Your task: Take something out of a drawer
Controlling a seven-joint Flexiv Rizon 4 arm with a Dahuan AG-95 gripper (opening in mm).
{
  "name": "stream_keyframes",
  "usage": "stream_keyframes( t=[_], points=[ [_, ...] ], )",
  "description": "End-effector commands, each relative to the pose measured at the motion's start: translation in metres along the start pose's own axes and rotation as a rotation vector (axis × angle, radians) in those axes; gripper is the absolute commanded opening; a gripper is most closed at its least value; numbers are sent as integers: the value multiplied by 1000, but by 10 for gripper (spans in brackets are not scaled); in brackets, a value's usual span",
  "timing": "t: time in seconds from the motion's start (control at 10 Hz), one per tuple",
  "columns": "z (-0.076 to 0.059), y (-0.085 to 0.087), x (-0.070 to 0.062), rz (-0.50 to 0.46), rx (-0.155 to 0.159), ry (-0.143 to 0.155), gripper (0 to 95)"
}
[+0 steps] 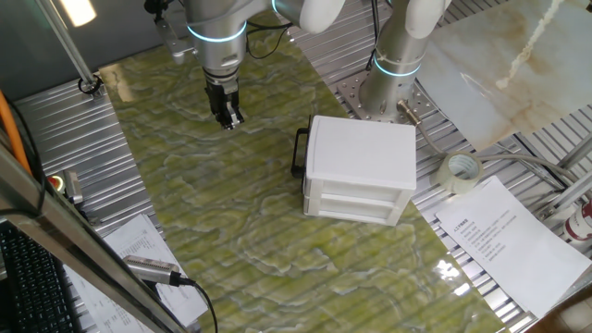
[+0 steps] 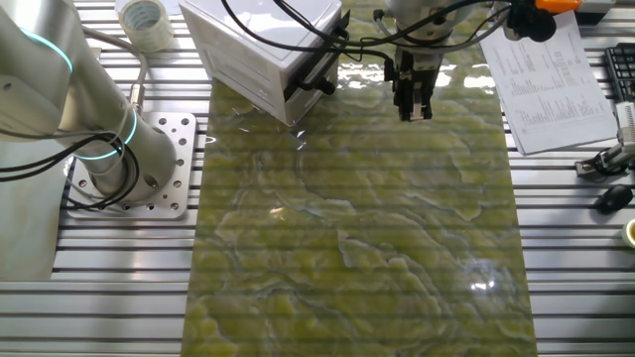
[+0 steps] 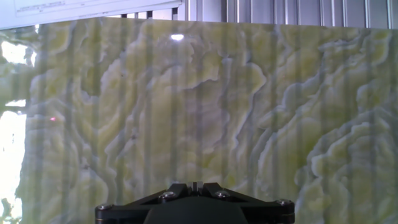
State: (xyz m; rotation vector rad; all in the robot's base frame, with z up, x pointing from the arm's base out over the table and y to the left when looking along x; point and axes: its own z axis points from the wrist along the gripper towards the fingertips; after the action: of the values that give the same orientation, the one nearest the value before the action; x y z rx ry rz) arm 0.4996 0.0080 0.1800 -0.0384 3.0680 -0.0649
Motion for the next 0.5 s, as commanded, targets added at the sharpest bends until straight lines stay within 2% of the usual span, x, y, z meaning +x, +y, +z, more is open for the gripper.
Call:
stream_keyframes(
  t=[0.1, 0.5],
  points=[
    [0, 0, 0, -1, 1, 0, 0],
    [0, 0, 0, -6, 2, 0, 0]
  ],
)
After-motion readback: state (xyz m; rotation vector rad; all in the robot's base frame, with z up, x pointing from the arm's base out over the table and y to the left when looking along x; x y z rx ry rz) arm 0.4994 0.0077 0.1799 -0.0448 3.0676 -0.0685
